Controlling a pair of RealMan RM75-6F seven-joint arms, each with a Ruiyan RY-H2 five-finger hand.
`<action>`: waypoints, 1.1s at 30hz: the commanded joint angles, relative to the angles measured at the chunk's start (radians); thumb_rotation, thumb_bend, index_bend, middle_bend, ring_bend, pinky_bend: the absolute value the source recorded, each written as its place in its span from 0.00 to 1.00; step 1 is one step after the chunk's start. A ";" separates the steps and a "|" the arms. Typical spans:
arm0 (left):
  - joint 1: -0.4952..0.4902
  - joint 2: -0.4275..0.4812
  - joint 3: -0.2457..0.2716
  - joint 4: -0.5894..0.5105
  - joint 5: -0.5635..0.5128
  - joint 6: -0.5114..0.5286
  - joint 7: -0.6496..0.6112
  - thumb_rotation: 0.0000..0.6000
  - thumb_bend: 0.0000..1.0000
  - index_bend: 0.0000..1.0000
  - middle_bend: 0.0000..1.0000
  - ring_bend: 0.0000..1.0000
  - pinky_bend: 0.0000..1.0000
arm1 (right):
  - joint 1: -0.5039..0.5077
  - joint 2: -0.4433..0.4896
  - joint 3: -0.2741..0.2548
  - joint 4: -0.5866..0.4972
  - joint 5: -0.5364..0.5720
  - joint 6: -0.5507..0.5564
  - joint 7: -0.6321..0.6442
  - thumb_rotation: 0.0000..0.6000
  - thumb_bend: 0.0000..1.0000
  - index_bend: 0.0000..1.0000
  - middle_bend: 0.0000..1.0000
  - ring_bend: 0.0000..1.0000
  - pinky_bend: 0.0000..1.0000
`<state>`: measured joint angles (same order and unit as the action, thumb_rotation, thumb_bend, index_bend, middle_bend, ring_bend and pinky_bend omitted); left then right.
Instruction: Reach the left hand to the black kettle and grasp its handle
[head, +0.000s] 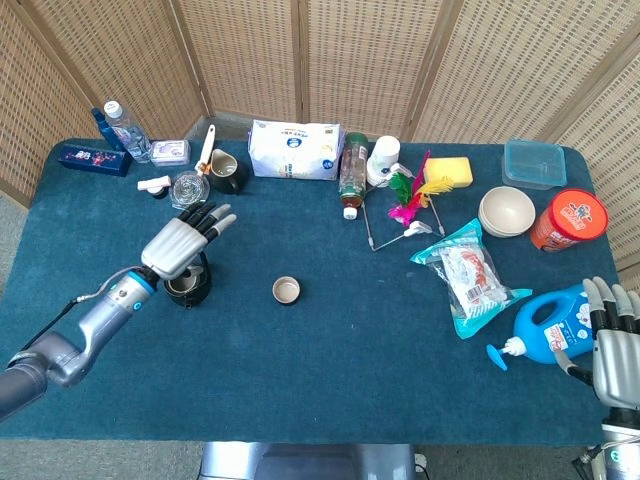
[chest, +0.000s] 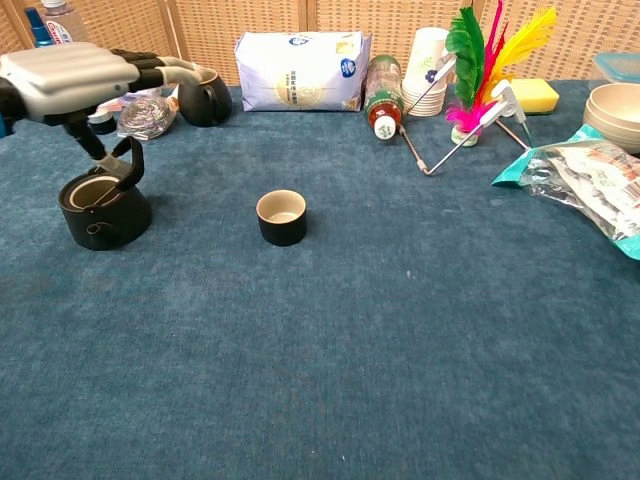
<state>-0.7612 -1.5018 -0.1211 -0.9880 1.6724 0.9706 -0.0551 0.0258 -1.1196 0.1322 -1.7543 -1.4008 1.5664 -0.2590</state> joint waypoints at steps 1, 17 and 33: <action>-0.020 -0.014 0.001 0.009 -0.015 -0.029 0.018 1.00 0.03 0.00 0.00 0.00 0.12 | 0.000 0.000 0.002 0.002 0.005 -0.001 -0.002 1.00 0.00 0.00 0.00 0.00 0.00; -0.096 -0.061 0.040 0.043 -0.025 -0.056 0.073 1.00 0.36 0.47 0.62 0.61 0.79 | -0.009 0.004 -0.011 -0.015 -0.017 0.019 -0.023 1.00 0.00 0.00 0.00 0.00 0.00; -0.077 -0.024 0.038 -0.011 -0.082 -0.024 0.101 1.00 0.60 0.82 0.93 0.88 0.99 | -0.011 0.017 -0.019 -0.027 -0.025 0.010 -0.003 1.00 0.00 0.00 0.00 0.00 0.00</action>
<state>-0.8428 -1.5327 -0.0760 -0.9898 1.5994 0.9347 0.0436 0.0152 -1.1029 0.1136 -1.7808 -1.4256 1.5772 -0.2623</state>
